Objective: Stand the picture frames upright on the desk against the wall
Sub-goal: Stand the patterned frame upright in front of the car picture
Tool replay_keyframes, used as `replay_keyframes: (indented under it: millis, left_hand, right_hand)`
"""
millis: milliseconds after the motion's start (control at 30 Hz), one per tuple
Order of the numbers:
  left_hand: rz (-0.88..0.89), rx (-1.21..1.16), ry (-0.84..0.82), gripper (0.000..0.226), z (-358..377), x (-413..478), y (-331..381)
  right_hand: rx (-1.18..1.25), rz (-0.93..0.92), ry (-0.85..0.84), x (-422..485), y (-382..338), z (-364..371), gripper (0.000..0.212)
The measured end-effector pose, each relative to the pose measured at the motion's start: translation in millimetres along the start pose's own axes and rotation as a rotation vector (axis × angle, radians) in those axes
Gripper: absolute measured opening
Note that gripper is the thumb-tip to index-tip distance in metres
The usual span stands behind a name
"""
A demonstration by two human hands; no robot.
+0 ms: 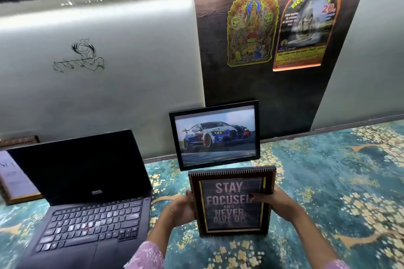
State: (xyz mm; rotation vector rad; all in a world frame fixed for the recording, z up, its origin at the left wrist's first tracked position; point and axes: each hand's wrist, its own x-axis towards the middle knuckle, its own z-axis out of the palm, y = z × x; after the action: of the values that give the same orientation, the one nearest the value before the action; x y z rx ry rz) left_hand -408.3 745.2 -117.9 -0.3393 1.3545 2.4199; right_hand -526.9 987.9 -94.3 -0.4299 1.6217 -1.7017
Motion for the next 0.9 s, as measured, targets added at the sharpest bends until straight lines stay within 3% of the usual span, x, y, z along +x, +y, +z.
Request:
replay_keyframes:
  millis: [100,333,367,600,733,900]
  left_hand:
    - [0.003,-0.128,0.132,0.088,7.2,6.8,3.9]
    - [0.014,-0.012,0.335,0.052,15.8,27.8,-5.5]
    - [0.028,-0.036,0.338,0.052,16.0,28.7,-4.8]
    - [0.031,-0.122,0.241,0.08,18.7,27.3,2.4]
    - [0.089,-0.16,0.262,0.075,22.4,31.5,4.3]
    - [0.121,-0.051,0.321,0.053,21.6,43.7,3.8]
  right_hand:
    - [0.0,-0.012,0.039,2.7,-2.5,2.6,0.031]
    - [-0.016,-0.003,0.049,10.0,-7.3,2.7,0.038]
    - [-0.017,0.005,0.057,10.2,-8.5,2.4,0.045]
    - [-0.07,0.034,0.091,15.2,-8.7,-1.4,0.033]
    - [-0.086,0.056,0.084,15.5,-15.4,-4.2,0.035]
    - [-0.077,0.084,0.104,13.7,-17.8,-7.4,0.032]
